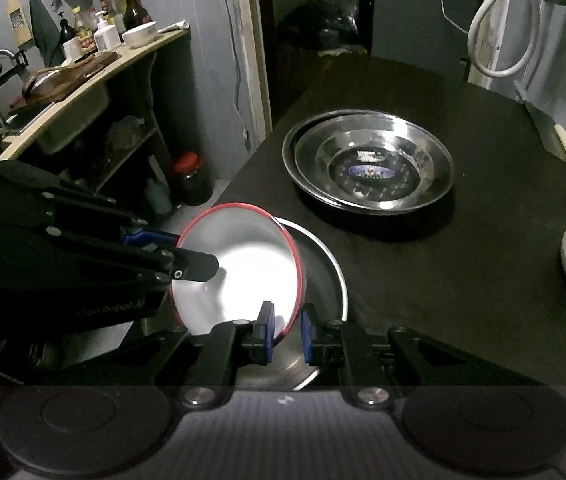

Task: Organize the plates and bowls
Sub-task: 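Lift the red-rimmed bowl with the left gripper and lower it into the steel bowl, then open the left gripper and pull back from the bowls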

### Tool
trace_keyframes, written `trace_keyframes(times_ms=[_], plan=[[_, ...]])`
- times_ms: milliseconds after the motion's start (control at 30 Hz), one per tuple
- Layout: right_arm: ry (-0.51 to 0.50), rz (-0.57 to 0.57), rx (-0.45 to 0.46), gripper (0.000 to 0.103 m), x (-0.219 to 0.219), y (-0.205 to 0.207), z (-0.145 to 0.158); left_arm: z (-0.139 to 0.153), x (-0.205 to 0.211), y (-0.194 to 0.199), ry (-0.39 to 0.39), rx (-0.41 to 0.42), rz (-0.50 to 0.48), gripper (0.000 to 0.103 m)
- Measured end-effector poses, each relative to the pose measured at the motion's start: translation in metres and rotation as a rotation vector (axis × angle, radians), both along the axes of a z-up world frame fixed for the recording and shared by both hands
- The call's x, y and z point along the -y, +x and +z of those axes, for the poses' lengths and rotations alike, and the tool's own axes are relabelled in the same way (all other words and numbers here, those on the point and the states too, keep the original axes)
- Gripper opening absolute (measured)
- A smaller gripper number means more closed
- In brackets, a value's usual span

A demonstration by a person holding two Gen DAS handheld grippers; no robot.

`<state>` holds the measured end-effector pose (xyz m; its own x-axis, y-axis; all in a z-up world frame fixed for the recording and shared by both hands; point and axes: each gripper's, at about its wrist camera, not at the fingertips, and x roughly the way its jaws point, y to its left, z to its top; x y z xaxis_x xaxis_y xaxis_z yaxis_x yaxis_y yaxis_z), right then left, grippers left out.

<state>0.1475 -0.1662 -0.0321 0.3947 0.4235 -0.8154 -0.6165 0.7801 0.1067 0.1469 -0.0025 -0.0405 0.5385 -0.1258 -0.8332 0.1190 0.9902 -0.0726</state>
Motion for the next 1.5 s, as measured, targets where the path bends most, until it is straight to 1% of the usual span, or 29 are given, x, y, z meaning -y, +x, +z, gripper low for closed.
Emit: trace_keyframes(times_ms=[133,233,500,767,867,967,1067,1100,1133,1167,1200,1267,1300,1333,1367,1400,1433,1467,1500], plan=[[-0.012,0.003,-0.023,0.015,-0.001,0.006,-0.005,-0.003,0.002,0.005,0.008,-0.015,-0.009,0.011],[-0.009,0.007,-0.022,0.019,-0.001,0.008,-0.005,-0.003,0.003,0.007,0.006,-0.011,-0.009,0.013],[-0.008,0.010,-0.022,0.019,0.000,0.011,-0.006,-0.003,0.003,0.008,0.003,-0.007,-0.005,0.014],[0.007,-0.001,-0.004,0.019,0.003,0.008,-0.001,0.002,-0.002,0.005,-0.014,0.011,0.012,0.016],[0.016,-0.009,0.013,0.019,0.006,0.005,0.002,0.004,-0.004,0.003,-0.027,0.020,0.020,0.017],[0.031,-0.020,0.030,0.019,0.010,0.002,0.006,0.007,-0.006,0.001,-0.048,0.031,0.029,0.019],[0.052,-0.027,0.046,0.019,0.015,-0.001,0.009,0.012,-0.007,0.000,-0.069,0.047,0.033,0.027],[0.056,-0.033,0.055,0.021,0.017,-0.003,0.011,0.013,-0.006,0.000,-0.072,0.052,0.036,0.034],[0.055,-0.042,0.063,0.024,0.019,-0.003,0.012,0.015,-0.006,0.001,-0.064,0.056,0.045,0.045],[0.058,-0.053,0.069,0.024,0.022,-0.004,0.013,0.016,-0.006,0.001,-0.056,0.058,0.054,0.049],[0.075,-0.066,0.080,0.024,0.027,-0.006,0.015,0.018,-0.006,0.002,-0.057,0.059,0.060,0.051],[0.107,-0.095,0.105,0.028,0.039,-0.008,0.020,0.022,-0.009,0.005,-0.083,0.056,0.067,0.054],[0.115,-0.116,0.116,0.033,0.044,-0.009,0.022,0.023,-0.010,0.007,-0.097,0.052,0.074,0.058],[0.123,-0.141,0.123,0.036,0.051,-0.009,0.022,0.024,-0.010,0.009,-0.103,0.049,0.080,0.065],[0.131,-0.165,0.127,0.037,0.057,-0.009,0.023,0.024,-0.009,0.011,-0.105,0.047,0.085,0.068],[0.138,-0.192,0.129,0.043,0.064,-0.008,0.024,0.025,-0.008,0.014,-0.104,0.047,0.087,0.074],[0.142,-0.225,0.131,0.052,0.071,-0.007,0.023,0.025,-0.005,0.017,-0.104,0.050,0.087,0.080],[0.144,-0.255,0.132,0.056,0.077,-0.006,0.023,0.026,-0.003,0.019,-0.106,0.055,0.085,0.083],[0.148,-0.284,0.132,0.065,0.084,-0.004,0.022,0.027,0.000,0.023,-0.108,0.060,0.082,0.088]])
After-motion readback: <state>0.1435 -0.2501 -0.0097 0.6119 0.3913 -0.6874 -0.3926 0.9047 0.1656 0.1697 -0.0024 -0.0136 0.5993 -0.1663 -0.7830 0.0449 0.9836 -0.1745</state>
